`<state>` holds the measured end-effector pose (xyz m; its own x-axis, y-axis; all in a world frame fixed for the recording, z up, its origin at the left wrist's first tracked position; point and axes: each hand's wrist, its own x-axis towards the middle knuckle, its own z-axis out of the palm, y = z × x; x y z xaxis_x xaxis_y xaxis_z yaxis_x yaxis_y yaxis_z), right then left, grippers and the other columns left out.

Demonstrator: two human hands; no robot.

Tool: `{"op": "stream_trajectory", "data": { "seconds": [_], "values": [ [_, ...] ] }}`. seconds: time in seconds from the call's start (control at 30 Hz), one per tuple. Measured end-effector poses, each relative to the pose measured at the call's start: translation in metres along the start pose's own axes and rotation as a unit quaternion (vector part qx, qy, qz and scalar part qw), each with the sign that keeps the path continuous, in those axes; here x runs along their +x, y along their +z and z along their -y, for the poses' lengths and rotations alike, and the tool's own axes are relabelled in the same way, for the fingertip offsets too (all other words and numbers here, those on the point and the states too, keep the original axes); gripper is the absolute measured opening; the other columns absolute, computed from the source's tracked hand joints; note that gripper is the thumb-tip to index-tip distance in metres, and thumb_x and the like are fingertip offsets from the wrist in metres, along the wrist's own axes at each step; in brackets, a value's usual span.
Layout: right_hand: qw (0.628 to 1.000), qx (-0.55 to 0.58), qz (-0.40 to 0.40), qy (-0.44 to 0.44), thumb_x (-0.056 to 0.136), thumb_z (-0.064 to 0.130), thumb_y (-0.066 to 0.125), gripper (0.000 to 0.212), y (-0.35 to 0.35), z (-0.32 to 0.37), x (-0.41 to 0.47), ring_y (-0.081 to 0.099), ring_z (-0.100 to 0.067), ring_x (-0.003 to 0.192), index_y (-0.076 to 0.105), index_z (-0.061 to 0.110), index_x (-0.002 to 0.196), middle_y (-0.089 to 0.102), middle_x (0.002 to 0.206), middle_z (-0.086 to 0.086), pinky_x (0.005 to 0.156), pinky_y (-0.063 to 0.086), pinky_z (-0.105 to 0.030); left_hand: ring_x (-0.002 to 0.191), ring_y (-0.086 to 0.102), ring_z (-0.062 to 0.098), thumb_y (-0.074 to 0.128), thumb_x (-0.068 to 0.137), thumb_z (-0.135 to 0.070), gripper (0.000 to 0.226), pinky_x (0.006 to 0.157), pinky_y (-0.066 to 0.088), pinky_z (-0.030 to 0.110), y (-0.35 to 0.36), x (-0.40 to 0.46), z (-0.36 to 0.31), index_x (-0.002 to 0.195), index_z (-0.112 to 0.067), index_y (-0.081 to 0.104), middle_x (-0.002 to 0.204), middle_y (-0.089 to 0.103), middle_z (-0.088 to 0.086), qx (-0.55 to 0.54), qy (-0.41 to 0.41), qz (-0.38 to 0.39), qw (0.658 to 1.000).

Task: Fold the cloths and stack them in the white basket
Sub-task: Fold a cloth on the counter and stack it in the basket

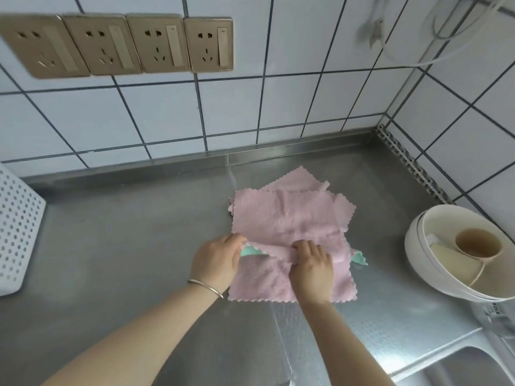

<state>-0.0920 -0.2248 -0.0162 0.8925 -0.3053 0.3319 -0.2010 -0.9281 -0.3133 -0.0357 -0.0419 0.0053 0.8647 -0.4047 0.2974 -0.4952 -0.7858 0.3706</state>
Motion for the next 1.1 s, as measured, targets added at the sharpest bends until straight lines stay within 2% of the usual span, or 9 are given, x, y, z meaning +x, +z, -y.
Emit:
{"op": "stream_trajectory", "data": {
  "seconds": [0.2,0.3,0.4,0.57,0.67,0.83,0.9,0.97,1.1],
  "values": [
    [0.997,0.056,-0.021,0.044,0.059,-0.019,0.054,0.034,-0.077,0.007,0.049,0.056,-0.032,0.056,0.063,0.003,0.082,0.065,0.074,-0.007,0.049,0.040,-0.029,0.059,0.062,0.028,0.035,0.086,-0.025,0.015,0.048,0.043,0.028,-0.072,0.016,0.036,0.093,-0.026,0.048,0.083,0.070,0.005,-0.051,-0.006,-0.097,0.994],
    [0.984,0.160,0.060,0.040,0.077,-0.012,0.052,0.031,-0.110,0.035,0.072,0.057,-0.021,0.072,0.065,0.011,0.095,0.062,0.079,0.005,0.062,0.042,-0.028,0.073,0.054,0.013,0.039,0.089,-0.026,0.021,0.061,0.037,0.022,-0.122,0.021,0.057,0.093,-0.018,0.058,0.085,0.067,0.000,-0.087,-0.001,-0.144,0.986],
    [0.969,0.232,0.070,0.039,0.088,0.008,0.059,0.012,-0.120,0.076,0.100,0.053,-0.015,0.071,0.063,0.018,0.092,0.060,0.077,0.005,0.057,0.039,-0.016,0.080,0.056,0.007,0.050,0.089,-0.029,0.026,0.068,0.037,0.018,-0.174,0.026,0.090,0.090,-0.009,0.066,0.086,0.064,-0.007,-0.095,-0.049,-0.184,0.977],
    [0.959,0.244,0.143,0.017,0.089,0.020,0.058,0.005,-0.094,0.158,0.143,0.052,-0.023,0.069,0.063,0.022,0.087,0.057,0.072,-0.002,0.053,0.038,-0.024,0.089,0.065,0.027,0.060,0.088,-0.030,0.021,0.079,0.048,0.031,-0.232,0.044,0.163,0.097,-0.014,0.070,0.098,0.072,0.006,-0.010,-0.160,-0.144,0.976],
    [0.953,0.266,0.142,0.000,0.091,0.019,0.056,0.008,-0.084,0.195,0.151,0.047,-0.022,0.070,0.062,0.017,0.085,0.055,0.071,-0.005,0.048,0.032,-0.011,0.088,0.067,0.028,0.060,0.088,-0.028,0.021,0.080,0.051,0.033,-0.260,0.042,0.190,0.099,-0.013,0.071,0.098,0.073,0.008,-0.013,-0.180,-0.155,0.971],
    [0.941,0.316,0.107,-0.051,0.091,0.020,0.057,0.010,-0.091,0.227,0.133,0.041,-0.010,0.056,0.061,0.020,0.082,0.055,0.068,-0.005,0.044,0.029,-0.013,0.076,0.064,0.022,0.059,0.087,-0.026,0.020,0.070,0.044,0.028,-0.296,-0.001,0.198,0.097,-0.013,0.071,0.091,0.073,0.005,-0.008,-0.150,-0.198,0.969],
    [0.933,0.321,0.148,-0.060,0.088,0.019,0.061,0.012,-0.087,0.223,0.119,0.040,-0.004,0.047,0.061,0.023,0.077,0.052,0.061,0.003,0.044,0.030,-0.013,0.070,0.061,0.016,0.054,0.083,-0.033,0.028,0.072,0.046,0.024,-0.296,-0.031,0.198,0.094,-0.014,0.071,0.084,0.071,-0.002,0.005,-0.123,-0.174,0.977],
    [0.932,0.290,0.203,-0.073,0.085,0.018,0.066,0.010,-0.080,0.216,0.100,0.048,0.005,0.050,0.063,0.025,0.078,0.054,0.062,0.011,0.050,0.034,-0.007,0.066,0.051,0.001,0.048,0.081,-0.039,0.033,0.067,0.039,0.003,-0.286,-0.063,0.204,0.090,-0.017,0.071,0.076,0.065,-0.014,0.008,-0.097,-0.128,0.987],
    [0.927,0.175,0.310,-0.115,0.082,0.016,0.071,0.010,-0.041,0.193,0.055,0.059,0.006,0.074,0.075,0.016,0.091,0.067,0.083,0.008,0.065,0.038,-0.003,0.068,0.059,0.002,0.040,0.085,-0.046,0.032,0.060,0.046,0.019,-0.236,-0.121,0.223,0.085,-0.030,0.068,0.080,0.065,-0.017,0.018,-0.090,0.000,0.996]
  ]
}}
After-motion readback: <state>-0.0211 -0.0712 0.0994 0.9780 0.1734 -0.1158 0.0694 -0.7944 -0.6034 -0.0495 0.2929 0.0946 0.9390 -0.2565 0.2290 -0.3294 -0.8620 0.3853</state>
